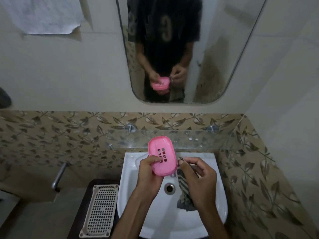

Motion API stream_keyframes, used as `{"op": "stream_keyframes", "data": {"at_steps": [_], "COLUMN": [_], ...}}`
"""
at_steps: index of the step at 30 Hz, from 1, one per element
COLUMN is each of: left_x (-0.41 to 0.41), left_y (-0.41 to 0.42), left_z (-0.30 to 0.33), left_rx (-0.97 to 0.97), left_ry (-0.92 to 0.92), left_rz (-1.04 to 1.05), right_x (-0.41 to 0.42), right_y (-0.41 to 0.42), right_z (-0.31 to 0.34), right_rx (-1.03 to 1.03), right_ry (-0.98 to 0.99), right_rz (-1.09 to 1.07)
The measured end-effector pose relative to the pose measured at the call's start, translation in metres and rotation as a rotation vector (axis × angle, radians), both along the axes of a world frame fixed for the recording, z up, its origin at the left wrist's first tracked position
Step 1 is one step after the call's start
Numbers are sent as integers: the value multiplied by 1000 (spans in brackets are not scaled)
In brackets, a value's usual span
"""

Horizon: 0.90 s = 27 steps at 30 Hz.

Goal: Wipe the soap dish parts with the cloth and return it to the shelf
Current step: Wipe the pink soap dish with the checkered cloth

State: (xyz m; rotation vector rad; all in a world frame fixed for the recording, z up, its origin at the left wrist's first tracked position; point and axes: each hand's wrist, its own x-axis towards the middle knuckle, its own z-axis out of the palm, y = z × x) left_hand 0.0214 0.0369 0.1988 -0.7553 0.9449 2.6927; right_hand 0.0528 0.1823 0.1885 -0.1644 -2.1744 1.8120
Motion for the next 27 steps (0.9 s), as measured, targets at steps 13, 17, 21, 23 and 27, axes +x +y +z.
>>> {"op": "stream_keyframes", "data": {"at_steps": [13, 17, 21, 23, 27], "left_x": [7, 3, -2, -3, -5], "left_y": [15, 10, 9, 14, 16], "left_z": [6, 3, 3, 1, -3], "left_rx": [-221, -282, -328, -326, -290], "left_ry": [190, 172, 152, 136, 146], "left_rz": [-103, -114, -149, -157, -154], "right_x": [11, 8, -3, -4, -4], "right_y": [-7, 0, 6, 0, -6], "right_z": [1, 3, 4, 1, -5], "right_rx": [484, 578, 613, 411, 147], "right_ry": [83, 95, 146, 75, 4], "right_rz": [58, 259, 396, 406, 309]}}
